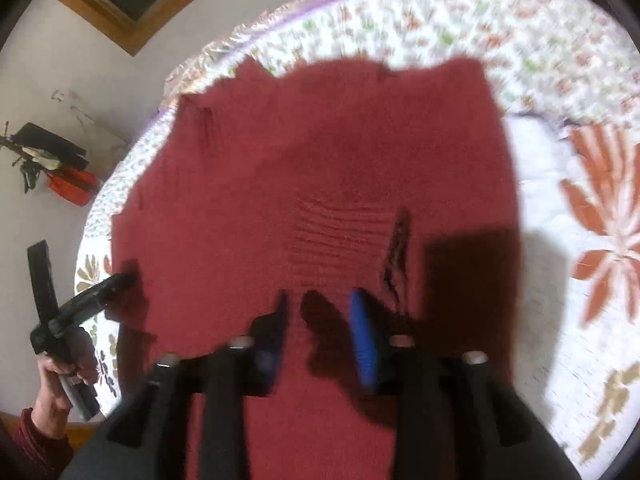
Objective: Fold small clothes
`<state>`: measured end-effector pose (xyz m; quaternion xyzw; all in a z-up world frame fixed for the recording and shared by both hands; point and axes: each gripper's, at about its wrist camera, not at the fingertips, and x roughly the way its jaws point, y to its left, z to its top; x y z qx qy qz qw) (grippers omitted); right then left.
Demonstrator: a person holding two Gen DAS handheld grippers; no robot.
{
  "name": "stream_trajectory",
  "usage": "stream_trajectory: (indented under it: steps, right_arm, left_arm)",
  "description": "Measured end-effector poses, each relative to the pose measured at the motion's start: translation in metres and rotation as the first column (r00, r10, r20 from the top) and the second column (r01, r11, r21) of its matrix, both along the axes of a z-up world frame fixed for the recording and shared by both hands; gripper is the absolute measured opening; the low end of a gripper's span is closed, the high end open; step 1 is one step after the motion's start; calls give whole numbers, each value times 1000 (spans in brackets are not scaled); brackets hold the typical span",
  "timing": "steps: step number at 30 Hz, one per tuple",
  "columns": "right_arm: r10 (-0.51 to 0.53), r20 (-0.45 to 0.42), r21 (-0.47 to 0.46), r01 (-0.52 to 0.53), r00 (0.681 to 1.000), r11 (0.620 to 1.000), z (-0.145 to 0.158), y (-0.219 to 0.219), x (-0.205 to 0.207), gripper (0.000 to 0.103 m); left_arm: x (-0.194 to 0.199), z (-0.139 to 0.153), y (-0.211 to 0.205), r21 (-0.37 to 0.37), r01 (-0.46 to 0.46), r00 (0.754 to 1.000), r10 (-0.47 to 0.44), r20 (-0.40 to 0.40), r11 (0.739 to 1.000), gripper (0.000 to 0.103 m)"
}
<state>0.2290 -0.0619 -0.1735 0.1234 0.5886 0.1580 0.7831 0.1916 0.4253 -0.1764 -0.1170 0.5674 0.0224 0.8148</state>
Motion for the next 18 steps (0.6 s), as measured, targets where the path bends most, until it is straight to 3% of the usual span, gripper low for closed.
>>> stream_trajectory:
  steps: [2, 5, 7, 13, 18]
  right_arm:
    - [28, 41, -15, -28, 999, 1000, 21, -5, -21, 50]
    - [57, 47, -52, -55, 997, 997, 40, -20, -67, 50]
    - [62, 16, -64, -61, 998, 996, 41, -37, -100, 50]
    - [52, -110, -115, -64, 993, 991, 15, -66, -212, 50]
    - [-3, -221, -79, -15, 975, 997, -16, -83, -278, 54]
  left_arm:
    - [-22, 22, 7, -43, 13, 1000, -13, 21, 999, 76]
    - [-66, 38, 7, -1, 62, 997, -61, 40, 998, 83]
    - [-108, 38, 10, 11, 92, 996, -92, 5, 996, 83]
    - [-236, -1, 13, -65, 67, 987, -75, -143, 996, 83]
    - [-296, -29, 4, -64, 63, 977, -74, -202, 996, 83]
